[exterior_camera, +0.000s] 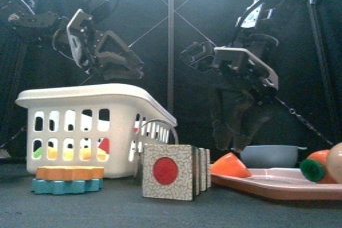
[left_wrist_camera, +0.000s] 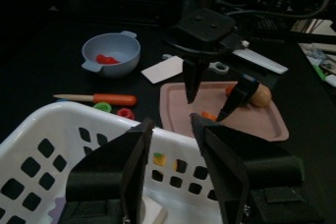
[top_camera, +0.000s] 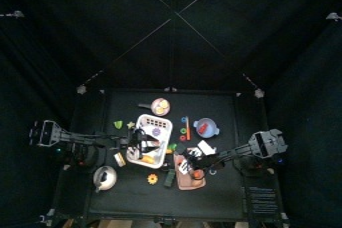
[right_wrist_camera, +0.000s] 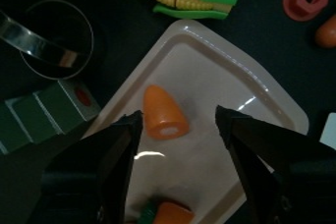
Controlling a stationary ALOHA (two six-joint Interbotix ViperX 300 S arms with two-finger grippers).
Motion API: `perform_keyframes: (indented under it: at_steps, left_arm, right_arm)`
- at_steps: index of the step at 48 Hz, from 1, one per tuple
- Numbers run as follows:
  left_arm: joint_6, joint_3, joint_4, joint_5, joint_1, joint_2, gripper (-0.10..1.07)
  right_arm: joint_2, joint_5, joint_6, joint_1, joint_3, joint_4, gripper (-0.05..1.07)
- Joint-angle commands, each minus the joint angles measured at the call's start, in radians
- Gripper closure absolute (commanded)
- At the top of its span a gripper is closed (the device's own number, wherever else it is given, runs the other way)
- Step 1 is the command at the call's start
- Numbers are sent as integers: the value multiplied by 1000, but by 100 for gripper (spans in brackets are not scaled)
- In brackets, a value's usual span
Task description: Grab carrot bottom
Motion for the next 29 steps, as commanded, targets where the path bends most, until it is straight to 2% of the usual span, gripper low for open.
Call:
perform_keyframes:
  at_steps: [1,14,29]
  left_arm:
    - [-2,-11,2,-2,5,-2,20]
    - [-2,-6,2,-3,5,-2,20]
    - [-2,-6,2,-3,5,-2,20]
  right_arm:
    - [-34,-32,-54,-3,2,5,10]
    - [0,-121,-66,-3,9,29,10]
    - [37,-127,-66,-5,8,35,14]
